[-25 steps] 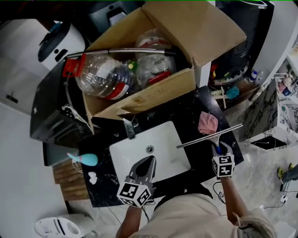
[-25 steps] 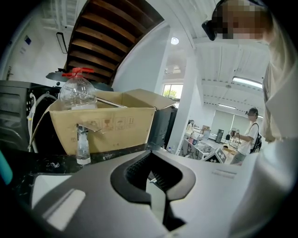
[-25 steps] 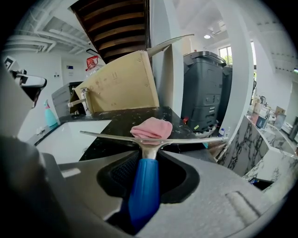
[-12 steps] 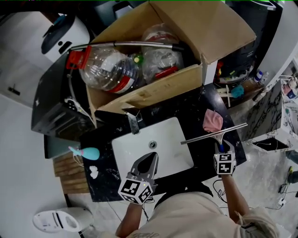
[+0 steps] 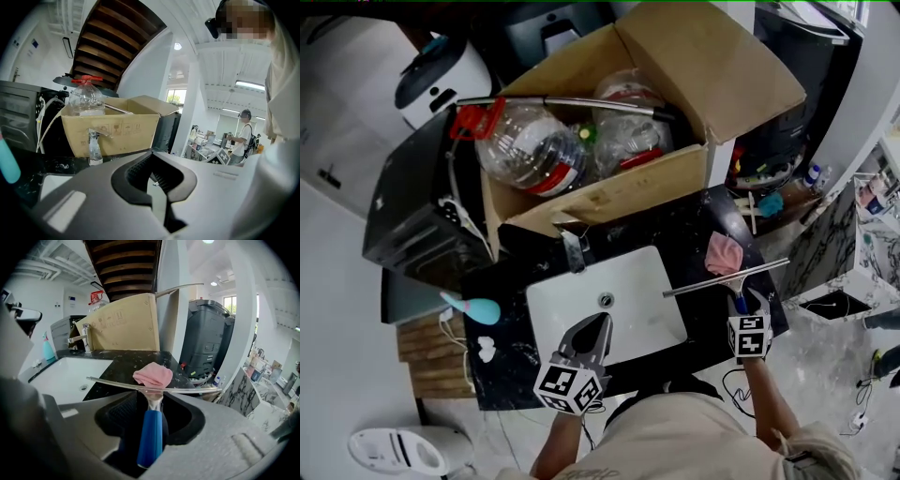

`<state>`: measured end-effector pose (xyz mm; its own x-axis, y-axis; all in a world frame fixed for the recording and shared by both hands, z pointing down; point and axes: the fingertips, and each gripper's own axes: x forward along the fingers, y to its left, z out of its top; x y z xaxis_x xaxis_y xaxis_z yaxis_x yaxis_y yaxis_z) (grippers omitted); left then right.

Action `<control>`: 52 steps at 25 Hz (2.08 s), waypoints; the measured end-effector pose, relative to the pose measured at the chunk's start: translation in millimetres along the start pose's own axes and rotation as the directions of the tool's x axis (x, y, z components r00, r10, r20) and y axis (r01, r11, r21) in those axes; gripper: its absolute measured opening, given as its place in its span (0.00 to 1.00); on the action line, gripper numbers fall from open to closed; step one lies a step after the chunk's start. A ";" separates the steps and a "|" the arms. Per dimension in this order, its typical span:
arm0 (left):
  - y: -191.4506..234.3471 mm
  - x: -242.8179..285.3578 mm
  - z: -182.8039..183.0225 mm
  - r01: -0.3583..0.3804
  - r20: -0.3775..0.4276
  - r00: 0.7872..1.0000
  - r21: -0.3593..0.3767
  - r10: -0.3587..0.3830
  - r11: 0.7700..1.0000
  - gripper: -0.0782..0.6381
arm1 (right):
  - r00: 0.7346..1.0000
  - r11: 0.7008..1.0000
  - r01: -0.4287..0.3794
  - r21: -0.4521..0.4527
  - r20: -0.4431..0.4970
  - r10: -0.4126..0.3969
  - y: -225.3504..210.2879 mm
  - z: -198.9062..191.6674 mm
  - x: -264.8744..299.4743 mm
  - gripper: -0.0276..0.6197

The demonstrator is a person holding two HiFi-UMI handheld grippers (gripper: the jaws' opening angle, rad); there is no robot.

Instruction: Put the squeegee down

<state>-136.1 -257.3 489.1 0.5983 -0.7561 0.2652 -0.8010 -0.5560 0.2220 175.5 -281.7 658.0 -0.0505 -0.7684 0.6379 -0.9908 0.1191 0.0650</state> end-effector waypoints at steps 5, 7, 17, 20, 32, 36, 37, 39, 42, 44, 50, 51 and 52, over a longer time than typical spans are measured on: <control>2.5 -5.4 4.4 0.004 0.032 0.999 0.000 -0.004 1.000 0.13 | 0.997 0.999 -0.039 -0.013 0.064 0.040 13.6 24.9 -23.8 0.32; 1.9 -6.3 7.4 0.009 0.047 0.999 0.002 -0.009 1.000 0.13 | 0.992 0.997 -0.072 -0.030 0.104 0.075 25.6 40.0 -35.3 0.29; 9.0 -18.8 33.6 -0.010 0.129 0.992 0.021 0.007 1.000 0.13 | 0.918 0.947 -0.195 -0.254 0.293 0.268 100.7 126.3 -92.3 0.10; 11.7 -24.2 40.4 -0.023 0.149 0.989 0.026 0.019 0.999 0.13 | 0.883 0.923 -0.253 -0.291 0.320 0.343 118.7 144.1 -104.9 0.05; 11.9 -50.8 89.6 -0.041 0.273 0.962 0.062 0.023 0.997 0.13 | 0.755 0.856 -0.327 -0.400 0.434 0.492 160.6 213.0 -149.3 0.05; 6.4 -58.9 110.1 -0.043 0.306 0.952 0.094 0.012 0.995 0.13 | 0.722 0.860 -0.311 -0.404 0.488 0.490 161.4 234.8 -162.5 0.05; 4.6 -61.0 116.0 -0.047 0.310 0.951 0.101 0.013 0.994 0.13 | 0.716 0.861 -0.305 -0.407 0.497 0.489 161.7 238.7 -165.6 0.05; 2.8 -63.9 123.7 -0.054 0.324 0.946 0.115 0.013 0.992 0.13 | 0.708 0.862 -0.293 -0.413 0.513 0.486 161.6 244.4 -171.3 0.05; 7.4 -63.6 124.8 -0.062 0.352 0.936 0.123 0.015 0.991 0.13 | 0.705 0.866 -0.270 -0.420 0.526 0.475 160.0 247.8 -175.0 0.05; 11.0 -62.9 123.9 -0.071 0.357 0.934 0.116 0.025 0.991 0.13 | 0.710 0.871 -0.257 -0.419 0.529 0.464 158.1 246.4 -176.2 0.05; 9.8 -56.6 114.3 -0.063 0.330 0.944 0.111 0.023 0.992 0.13 | 0.726 0.882 -0.260 -0.393 0.523 0.447 148.5 235.8 -171.6 0.05; 8.5 -56.2 112.9 -0.060 0.326 0.945 0.114 0.020 0.992 0.13 | 0.728 0.883 -0.261 -0.390 0.522 0.445 148.2 233.6 -171.0 0.05; 7.6 -55.8 111.7 -0.058 0.323 0.946 0.117 0.017 0.991 0.13 | 0.730 0.884 -0.260 -0.388 0.520 0.443 148.1 231.5 -170.7 0.05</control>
<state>-177.8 -258.0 371.2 0.5459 -0.8365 -0.0479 -0.8312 -0.5478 0.0952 8.3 -278.5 381.1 -0.5417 -0.8352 0.0950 -0.8138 0.5494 0.1894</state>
